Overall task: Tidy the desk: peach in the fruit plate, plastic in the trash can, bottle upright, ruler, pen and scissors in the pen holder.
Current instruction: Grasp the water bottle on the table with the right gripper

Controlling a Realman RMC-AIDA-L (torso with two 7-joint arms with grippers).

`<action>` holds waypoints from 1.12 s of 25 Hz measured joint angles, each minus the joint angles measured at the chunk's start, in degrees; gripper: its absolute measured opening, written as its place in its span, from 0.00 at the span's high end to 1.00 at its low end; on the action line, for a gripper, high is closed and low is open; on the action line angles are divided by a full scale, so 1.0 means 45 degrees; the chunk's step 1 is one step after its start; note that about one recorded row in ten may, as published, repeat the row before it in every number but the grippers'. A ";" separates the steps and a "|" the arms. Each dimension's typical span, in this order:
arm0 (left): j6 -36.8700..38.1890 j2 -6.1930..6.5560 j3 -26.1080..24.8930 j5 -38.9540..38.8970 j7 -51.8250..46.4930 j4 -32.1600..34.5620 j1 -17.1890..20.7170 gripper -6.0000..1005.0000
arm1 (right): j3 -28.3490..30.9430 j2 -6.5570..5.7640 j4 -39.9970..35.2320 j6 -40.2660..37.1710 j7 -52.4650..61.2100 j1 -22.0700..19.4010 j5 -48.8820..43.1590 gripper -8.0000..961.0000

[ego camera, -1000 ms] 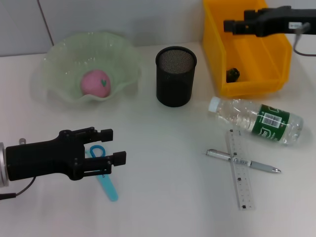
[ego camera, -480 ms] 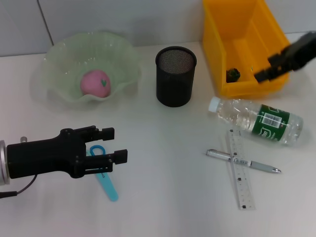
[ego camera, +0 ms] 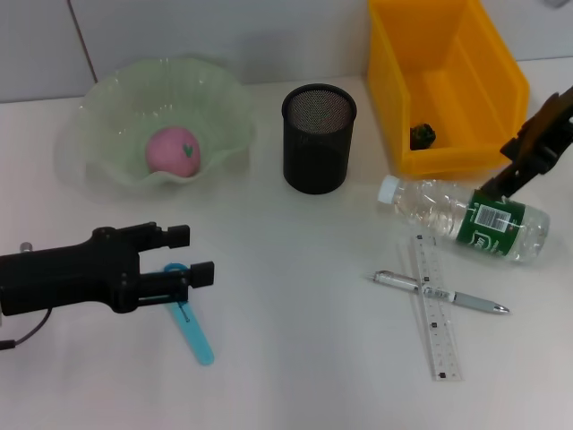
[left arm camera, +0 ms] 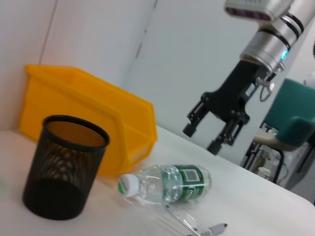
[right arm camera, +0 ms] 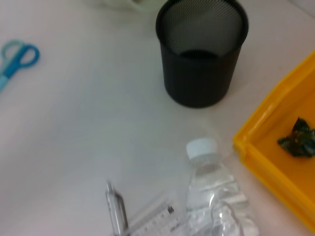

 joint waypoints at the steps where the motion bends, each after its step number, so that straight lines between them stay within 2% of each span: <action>1: -0.0038 0.0004 -0.0031 0.0001 -0.0042 0.0019 0.0000 0.22 | -0.0250 0.0044 0.0072 0.0125 -0.0004 0.0027 -0.0223 0.19; 4: -0.0077 0.0004 -0.0054 0.0005 -0.0116 0.0032 -0.0008 0.22 | -0.0742 0.0287 0.0466 0.0527 -0.0239 0.0205 -0.0986 0.19; 11: -0.0147 -0.0005 -0.0176 0.0012 -0.0137 0.0031 -0.0010 0.22 | -0.1407 0.0605 0.0953 0.1115 -0.0510 0.0320 -0.1623 0.19; 22: -0.0146 -0.0006 -0.0222 0.0012 -0.0137 0.0021 0.0041 0.22 | -0.2012 0.0839 0.2262 0.2377 -0.0805 0.0488 -0.2271 0.19; 28: -0.0147 -0.0013 -0.0220 -0.0004 -0.0136 0.0020 0.0080 0.22 | -0.2122 0.1116 0.2816 0.3100 -0.1018 0.0527 -0.2619 0.19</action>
